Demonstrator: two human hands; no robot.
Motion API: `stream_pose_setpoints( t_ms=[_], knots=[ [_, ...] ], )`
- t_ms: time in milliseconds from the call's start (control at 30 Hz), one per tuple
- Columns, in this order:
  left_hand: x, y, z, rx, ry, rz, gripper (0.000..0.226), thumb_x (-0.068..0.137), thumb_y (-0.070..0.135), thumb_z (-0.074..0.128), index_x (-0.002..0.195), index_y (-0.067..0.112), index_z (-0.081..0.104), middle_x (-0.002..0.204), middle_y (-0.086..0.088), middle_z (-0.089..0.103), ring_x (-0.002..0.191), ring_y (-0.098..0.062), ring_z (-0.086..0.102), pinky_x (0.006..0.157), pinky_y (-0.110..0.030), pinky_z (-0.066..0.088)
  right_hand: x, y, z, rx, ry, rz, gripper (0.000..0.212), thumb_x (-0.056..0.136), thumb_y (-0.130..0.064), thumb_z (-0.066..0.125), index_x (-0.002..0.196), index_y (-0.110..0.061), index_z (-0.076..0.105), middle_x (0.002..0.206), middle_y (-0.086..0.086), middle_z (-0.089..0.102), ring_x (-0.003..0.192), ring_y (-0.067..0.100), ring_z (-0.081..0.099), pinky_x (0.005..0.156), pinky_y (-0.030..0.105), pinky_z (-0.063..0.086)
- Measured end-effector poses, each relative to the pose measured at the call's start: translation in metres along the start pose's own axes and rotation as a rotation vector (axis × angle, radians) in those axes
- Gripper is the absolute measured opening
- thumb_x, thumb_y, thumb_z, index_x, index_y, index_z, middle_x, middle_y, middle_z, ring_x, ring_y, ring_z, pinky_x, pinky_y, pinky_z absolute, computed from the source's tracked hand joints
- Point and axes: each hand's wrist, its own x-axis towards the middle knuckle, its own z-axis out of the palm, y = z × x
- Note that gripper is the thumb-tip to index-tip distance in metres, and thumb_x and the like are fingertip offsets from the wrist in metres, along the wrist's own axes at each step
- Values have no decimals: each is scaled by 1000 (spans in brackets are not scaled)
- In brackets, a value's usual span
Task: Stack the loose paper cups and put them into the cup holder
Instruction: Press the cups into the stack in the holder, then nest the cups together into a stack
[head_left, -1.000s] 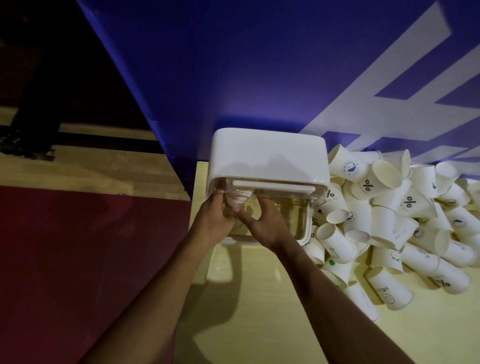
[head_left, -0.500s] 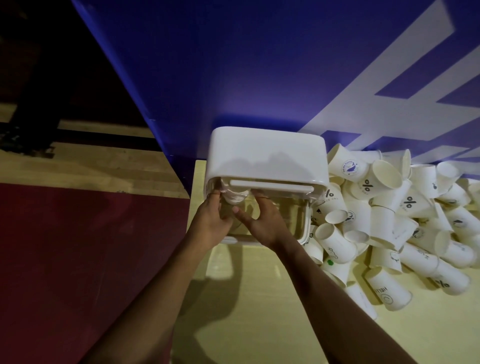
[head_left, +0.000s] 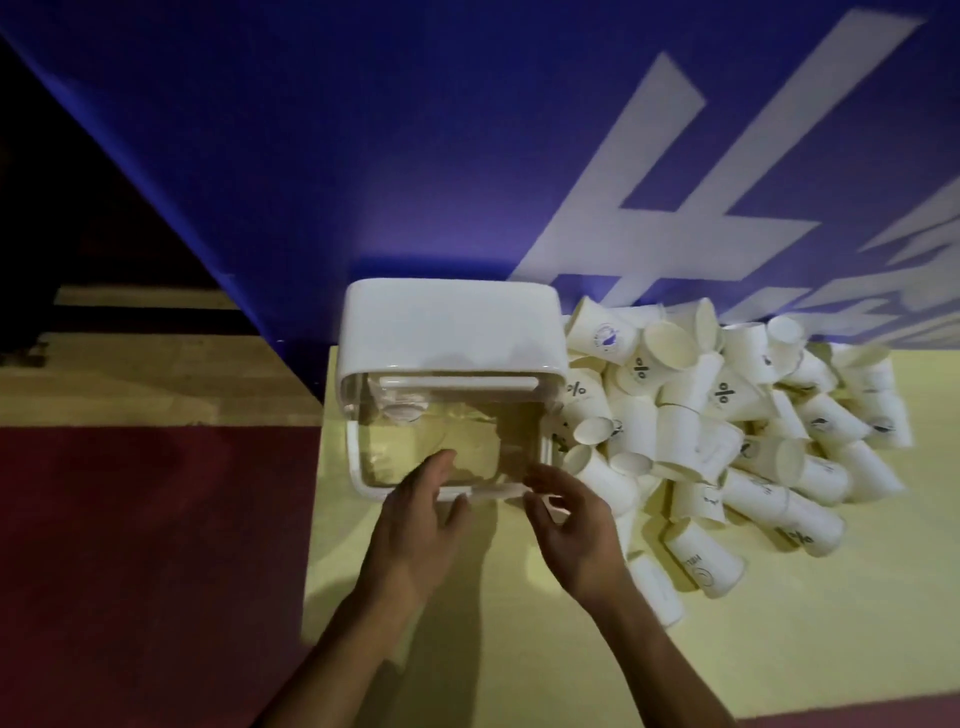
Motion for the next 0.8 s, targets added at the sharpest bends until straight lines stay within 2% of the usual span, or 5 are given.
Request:
stream_pose_setpoints(
  t_ms=[133,267,367,467,800],
  knots=[
    [10,61,45,65,-70,149,55,95,33,68,148,29,50,142,7,60,124,-10,59,97,-24,49,-21,29,-58,2,118,22,24,97,-24,67,120,-32,69,104,-23,74,96,-4,68,80,15,53],
    [32,118,95,139,-107,225,61,93,39,70,148,29,48,141,1,58,124,-18,58,96,-34,53,-28,62,-117,-9,199,56,24,97,-20,66,119,-28,72,100,-23,74,92,-7,67,75,8,50],
    [59,150,127,210,-37,279,72,89,42,75,149,23,41,146,-2,53,129,-22,54,97,-34,52,-29,82,-155,10,224,49,25,97,-15,66,110,-35,72,94,-23,73,88,-5,67,70,7,47],
    [89,177,151,318,110,318,79,84,45,79,147,17,41,145,-9,53,129,-29,53,96,-42,53,-26,103,-188,32,217,56,23,97,-17,66,116,-31,71,100,-22,73,91,-5,67,70,7,48],
    [129,221,190,456,214,113,65,82,58,77,132,25,52,127,-4,66,109,-28,65,85,-42,52,4,168,-271,73,231,88,22,96,-16,68,115,-27,73,99,-18,74,90,-1,67,73,11,51]
  ],
)
